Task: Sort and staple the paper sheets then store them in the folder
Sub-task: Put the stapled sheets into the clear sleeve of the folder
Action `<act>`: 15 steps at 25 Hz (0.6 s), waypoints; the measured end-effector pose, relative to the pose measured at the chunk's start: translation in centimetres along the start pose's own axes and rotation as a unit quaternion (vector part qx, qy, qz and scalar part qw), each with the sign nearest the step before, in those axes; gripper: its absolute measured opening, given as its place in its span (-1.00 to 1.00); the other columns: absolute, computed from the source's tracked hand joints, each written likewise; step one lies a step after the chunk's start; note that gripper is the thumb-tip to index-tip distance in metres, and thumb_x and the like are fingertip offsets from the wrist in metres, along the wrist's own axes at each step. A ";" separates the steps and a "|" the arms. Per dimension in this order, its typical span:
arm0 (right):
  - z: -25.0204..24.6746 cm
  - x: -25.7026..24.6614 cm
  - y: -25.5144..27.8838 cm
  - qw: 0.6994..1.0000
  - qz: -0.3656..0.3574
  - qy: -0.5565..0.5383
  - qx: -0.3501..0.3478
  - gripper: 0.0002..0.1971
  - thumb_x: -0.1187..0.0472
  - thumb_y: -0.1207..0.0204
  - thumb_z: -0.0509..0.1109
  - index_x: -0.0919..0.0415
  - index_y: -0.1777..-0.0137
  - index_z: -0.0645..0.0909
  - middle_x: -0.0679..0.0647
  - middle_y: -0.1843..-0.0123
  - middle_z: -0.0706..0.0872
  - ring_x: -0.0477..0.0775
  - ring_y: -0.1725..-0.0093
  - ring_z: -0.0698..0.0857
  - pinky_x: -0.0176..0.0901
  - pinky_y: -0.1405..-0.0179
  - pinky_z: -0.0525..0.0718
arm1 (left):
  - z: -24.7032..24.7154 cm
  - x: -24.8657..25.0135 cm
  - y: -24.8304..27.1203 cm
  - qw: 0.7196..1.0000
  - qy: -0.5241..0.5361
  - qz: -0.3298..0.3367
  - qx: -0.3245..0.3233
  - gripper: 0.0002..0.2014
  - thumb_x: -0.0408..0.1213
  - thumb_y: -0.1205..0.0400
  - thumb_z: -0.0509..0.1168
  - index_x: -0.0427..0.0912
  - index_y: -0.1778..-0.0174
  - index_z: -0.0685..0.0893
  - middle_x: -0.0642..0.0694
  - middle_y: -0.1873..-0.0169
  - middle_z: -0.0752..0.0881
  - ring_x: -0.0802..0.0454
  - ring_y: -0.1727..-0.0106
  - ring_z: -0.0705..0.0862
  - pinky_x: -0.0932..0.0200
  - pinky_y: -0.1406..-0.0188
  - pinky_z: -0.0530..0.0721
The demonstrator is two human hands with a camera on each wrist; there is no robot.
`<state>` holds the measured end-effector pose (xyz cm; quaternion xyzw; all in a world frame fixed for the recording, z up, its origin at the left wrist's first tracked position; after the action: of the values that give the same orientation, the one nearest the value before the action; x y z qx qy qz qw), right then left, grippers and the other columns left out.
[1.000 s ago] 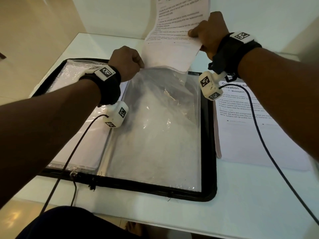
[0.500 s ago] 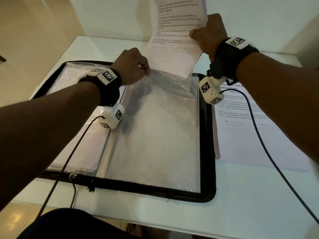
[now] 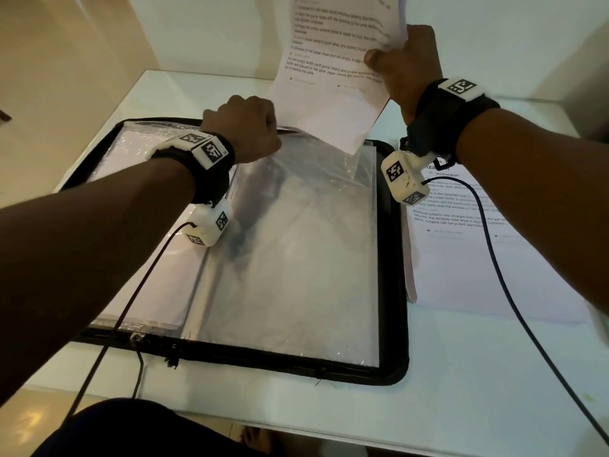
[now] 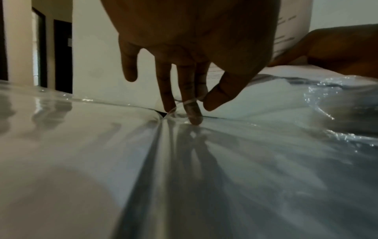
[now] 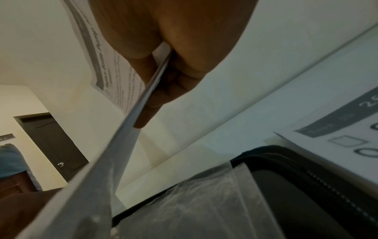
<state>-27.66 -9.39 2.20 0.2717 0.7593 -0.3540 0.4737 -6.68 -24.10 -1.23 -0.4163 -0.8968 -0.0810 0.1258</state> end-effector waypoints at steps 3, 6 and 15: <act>0.2 -0.4 0.5 0.999 -0.031 0.003 -0.035 -0.71 0.33 -0.51 0.37 0.33 -0.20 0.74 0.23 -0.13 0.81 0.01 -0.03 0.83 0.00 -0.10 0.84 | 0.1 -2.2 -0.5 0.997 0.030 -0.067 0.004 -0.62 -0.10 -0.46 0.45 -0.02 -0.17 0.57 -0.08 -0.05 0.62 -0.20 -0.03 0.62 -0.17 -0.24 0.58; 0.4 -0.3 0.4 0.998 -0.038 -0.007 -0.053 -0.71 0.35 -0.53 0.37 0.32 -0.22 0.74 0.17 -0.11 0.82 0.06 -0.04 0.84 0.02 -0.09 0.84 | 0.3 -2.9 -1.3 0.994 0.083 -0.070 -0.003 -0.55 -0.24 -0.52 0.50 -0.12 -0.28 0.52 -0.15 -0.08 0.57 -0.14 0.10 0.59 0.14 0.29 0.52; -0.3 -0.9 0.1 0.997 -0.028 -0.016 -0.073 -0.77 0.37 -0.60 0.36 0.18 -0.20 0.70 0.10 -0.12 0.82 -0.03 0.02 0.85 -0.04 0.03 0.86 | 0.9 -4.1 -2.8 0.984 0.157 -0.074 -0.027 -0.54 -0.30 -0.56 0.53 -0.14 -0.31 0.50 -0.08 0.17 0.67 -0.12 0.21 0.60 0.14 0.41 0.46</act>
<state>-27.42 -9.16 3.07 0.2091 0.7825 -0.3157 0.4943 -6.41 -28.65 -3.39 -0.3339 -0.8917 -0.1787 0.2477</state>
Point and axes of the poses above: each hand's wrist, its own y-axis away from the middle knuckle, its own z-axis out of the palm, x = y × z, the point moved 6 cm from there along -y, towards the middle knuckle
